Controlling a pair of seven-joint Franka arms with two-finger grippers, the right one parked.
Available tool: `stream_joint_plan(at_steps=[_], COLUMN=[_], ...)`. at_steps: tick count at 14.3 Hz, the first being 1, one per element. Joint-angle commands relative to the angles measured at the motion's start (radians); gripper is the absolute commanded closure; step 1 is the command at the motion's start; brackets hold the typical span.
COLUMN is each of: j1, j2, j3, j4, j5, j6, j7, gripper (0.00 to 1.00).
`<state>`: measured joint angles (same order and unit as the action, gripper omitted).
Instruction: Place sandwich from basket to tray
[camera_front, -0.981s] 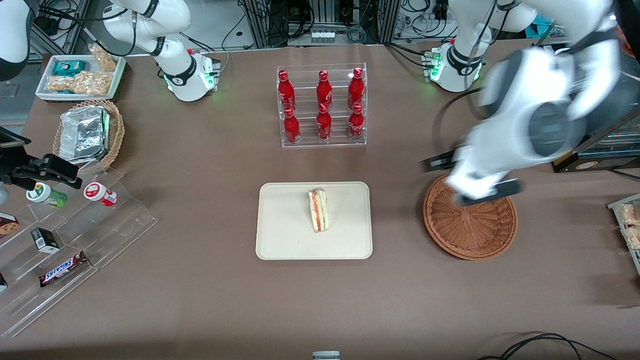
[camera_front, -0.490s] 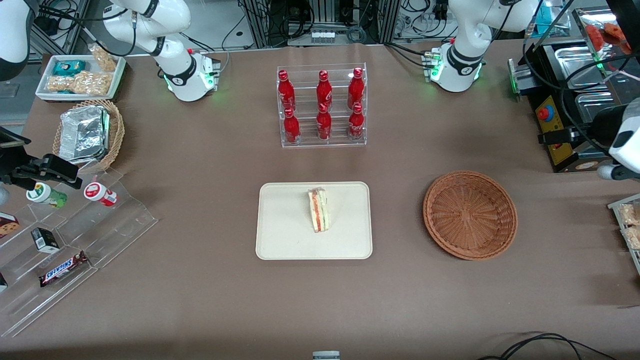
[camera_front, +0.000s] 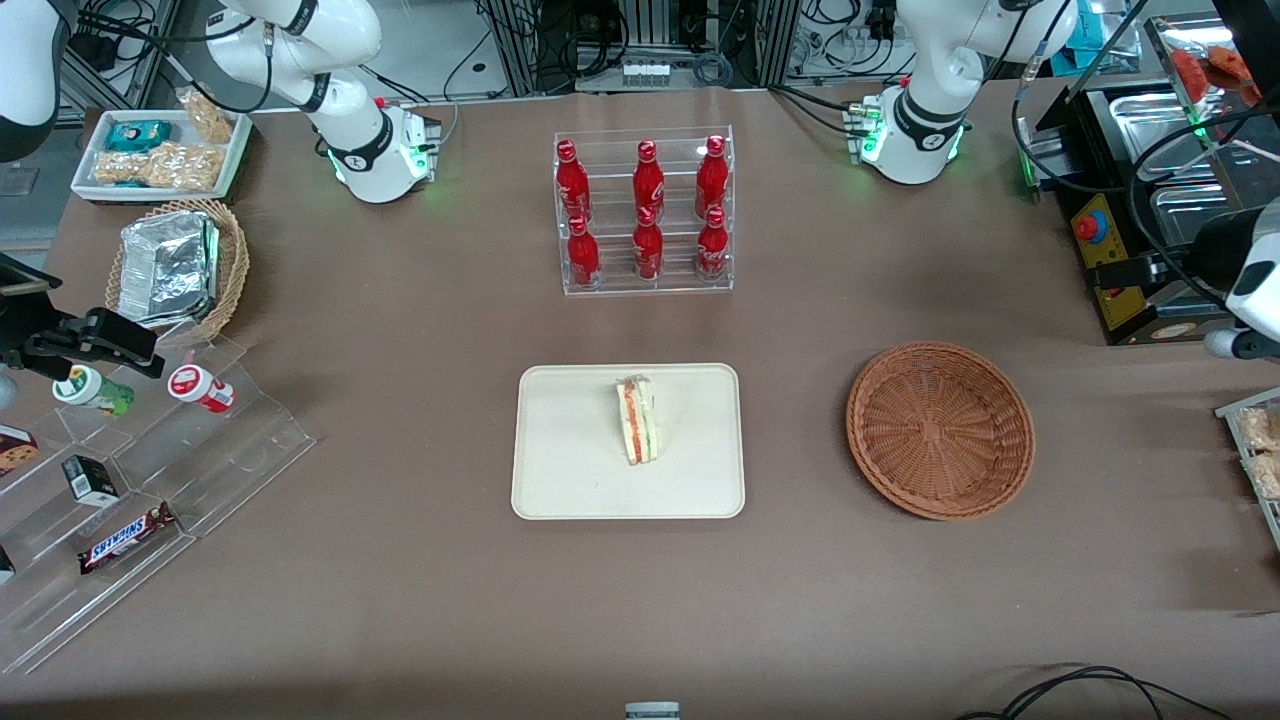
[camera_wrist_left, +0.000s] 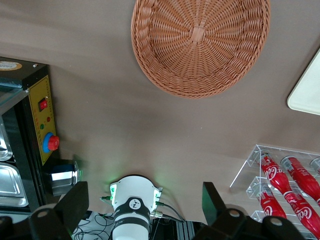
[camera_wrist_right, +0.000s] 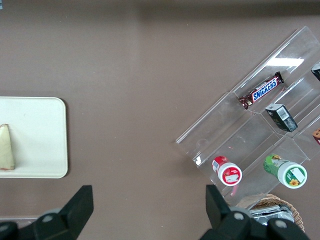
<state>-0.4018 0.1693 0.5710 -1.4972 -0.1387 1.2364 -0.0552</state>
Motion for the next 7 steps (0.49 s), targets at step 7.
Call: stream_joint_plan(at_steps=[7], j1=[0.512], j2=[-0.083], j3=[-0.767], j4=[0.069], j5=[0.157], j6=[0.003], j7=[-0.061], gripper=[0.00])
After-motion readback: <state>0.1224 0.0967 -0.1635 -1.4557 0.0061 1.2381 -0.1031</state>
